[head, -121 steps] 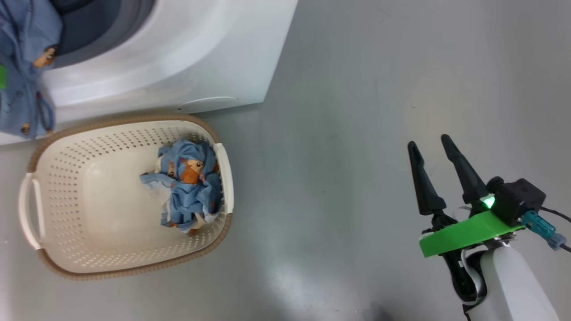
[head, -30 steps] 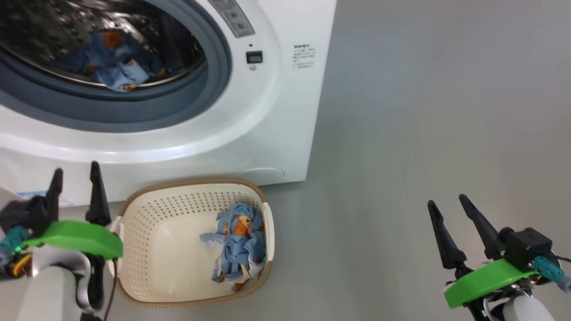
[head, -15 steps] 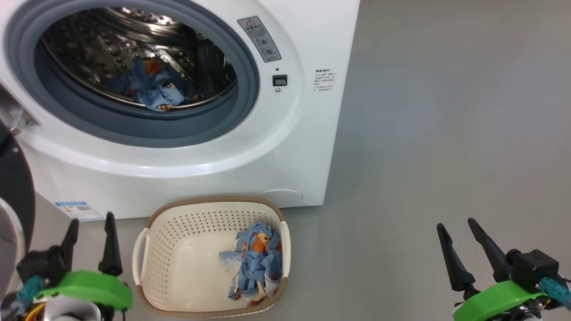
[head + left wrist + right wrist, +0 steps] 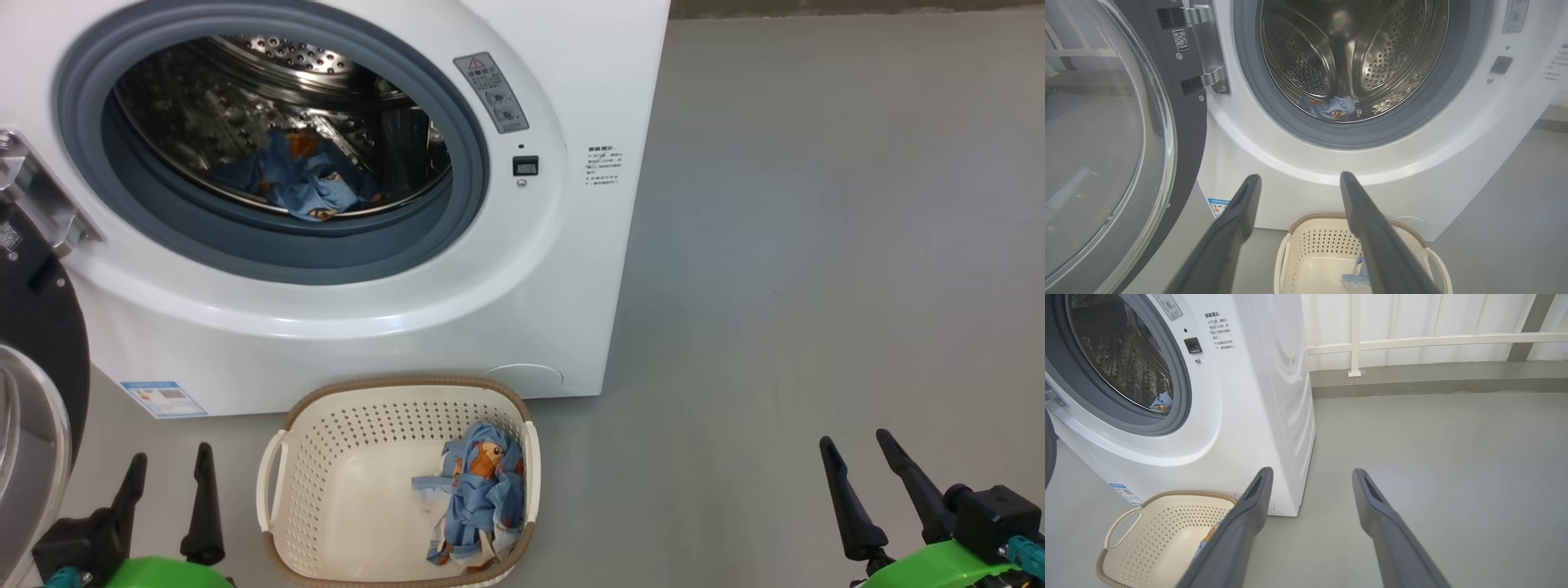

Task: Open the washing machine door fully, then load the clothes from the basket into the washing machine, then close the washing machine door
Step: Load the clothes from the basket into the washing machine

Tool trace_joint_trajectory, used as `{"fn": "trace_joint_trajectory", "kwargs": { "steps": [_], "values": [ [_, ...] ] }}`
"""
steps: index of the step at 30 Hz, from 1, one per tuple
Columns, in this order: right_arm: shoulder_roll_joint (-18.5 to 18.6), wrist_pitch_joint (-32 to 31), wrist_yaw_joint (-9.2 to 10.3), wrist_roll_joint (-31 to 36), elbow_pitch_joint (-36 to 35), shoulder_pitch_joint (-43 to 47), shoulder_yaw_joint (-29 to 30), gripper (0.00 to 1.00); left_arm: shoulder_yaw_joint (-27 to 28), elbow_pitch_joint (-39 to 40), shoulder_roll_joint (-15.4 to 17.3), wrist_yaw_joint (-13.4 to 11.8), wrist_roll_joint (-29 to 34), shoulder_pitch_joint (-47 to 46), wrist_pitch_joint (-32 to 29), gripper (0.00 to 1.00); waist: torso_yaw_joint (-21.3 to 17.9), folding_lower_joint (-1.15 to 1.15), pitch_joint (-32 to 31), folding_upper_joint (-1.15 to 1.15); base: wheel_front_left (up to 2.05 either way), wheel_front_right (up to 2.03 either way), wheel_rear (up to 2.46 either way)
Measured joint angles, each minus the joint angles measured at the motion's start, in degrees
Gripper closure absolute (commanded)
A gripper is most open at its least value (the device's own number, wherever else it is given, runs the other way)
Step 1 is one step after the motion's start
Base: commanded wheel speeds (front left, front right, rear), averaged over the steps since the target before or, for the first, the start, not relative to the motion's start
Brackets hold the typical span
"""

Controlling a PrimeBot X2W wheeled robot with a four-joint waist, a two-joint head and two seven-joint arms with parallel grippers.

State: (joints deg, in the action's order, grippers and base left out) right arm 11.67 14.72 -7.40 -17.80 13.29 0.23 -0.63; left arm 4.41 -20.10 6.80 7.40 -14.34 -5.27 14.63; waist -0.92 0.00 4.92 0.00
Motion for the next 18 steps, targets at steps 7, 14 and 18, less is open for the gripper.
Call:
{"fn": "trace_joint_trajectory", "kwargs": {
  "steps": [7, 14, 18],
  "values": [
    [-0.04, 0.0, 0.0, 0.0, -0.48, 0.07, 1.0, 0.0, 0.47, 2.13, -0.22, 0.01, 0.63, 1.71, 0.0, 0.0, 0.17, 0.0, -0.3, 0.0, 0.0, 0.0, 0.0],
    [-0.14, 0.0, 0.0, 0.01, -0.7, 0.07, 1.02, 0.0, 0.8, 2.96, -0.41, 0.0, 1.03, 1.85, 0.0, 0.0, -0.02, 0.0, -0.08, 0.0, 0.0, 0.0, 0.0],
    [-0.27, 0.0, 0.0, 0.01, -0.98, 0.06, 1.04, 0.0, 0.73, 3.08, -0.43, 0.01, 1.03, 1.85, 0.0, 0.0, -0.07, 0.0, 0.51, 0.0, 0.0, 0.0, 0.0]
  ]
}}
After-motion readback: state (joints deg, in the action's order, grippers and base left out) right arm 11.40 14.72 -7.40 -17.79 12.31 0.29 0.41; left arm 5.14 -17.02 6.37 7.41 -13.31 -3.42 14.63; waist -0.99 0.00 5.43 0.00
